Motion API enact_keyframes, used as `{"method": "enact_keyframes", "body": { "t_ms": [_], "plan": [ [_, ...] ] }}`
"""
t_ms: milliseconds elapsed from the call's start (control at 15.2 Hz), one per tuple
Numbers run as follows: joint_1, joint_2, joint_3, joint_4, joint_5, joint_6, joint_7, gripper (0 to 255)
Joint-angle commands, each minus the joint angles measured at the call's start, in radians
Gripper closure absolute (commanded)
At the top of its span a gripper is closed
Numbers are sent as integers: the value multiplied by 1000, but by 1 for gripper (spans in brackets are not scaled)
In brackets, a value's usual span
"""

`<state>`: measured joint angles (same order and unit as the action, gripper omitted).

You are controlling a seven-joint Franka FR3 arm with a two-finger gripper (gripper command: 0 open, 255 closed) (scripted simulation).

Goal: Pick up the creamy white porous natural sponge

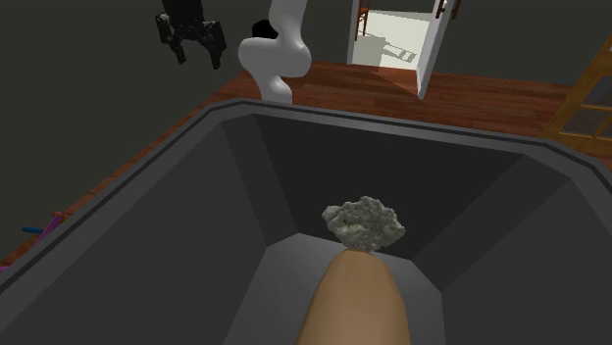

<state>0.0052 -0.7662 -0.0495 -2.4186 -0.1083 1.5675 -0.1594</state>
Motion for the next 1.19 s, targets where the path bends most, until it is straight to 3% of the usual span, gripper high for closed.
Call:
{"method": "enact_keyframes", "body": {
  "t_ms": [0,594,1122],
  "plan": [
    [0,0,0,0,0,0,0,0],
    [88,164,186,76,65,113,153,0],
    [136,363,348,210,54,189,295,0]
  ]
}}
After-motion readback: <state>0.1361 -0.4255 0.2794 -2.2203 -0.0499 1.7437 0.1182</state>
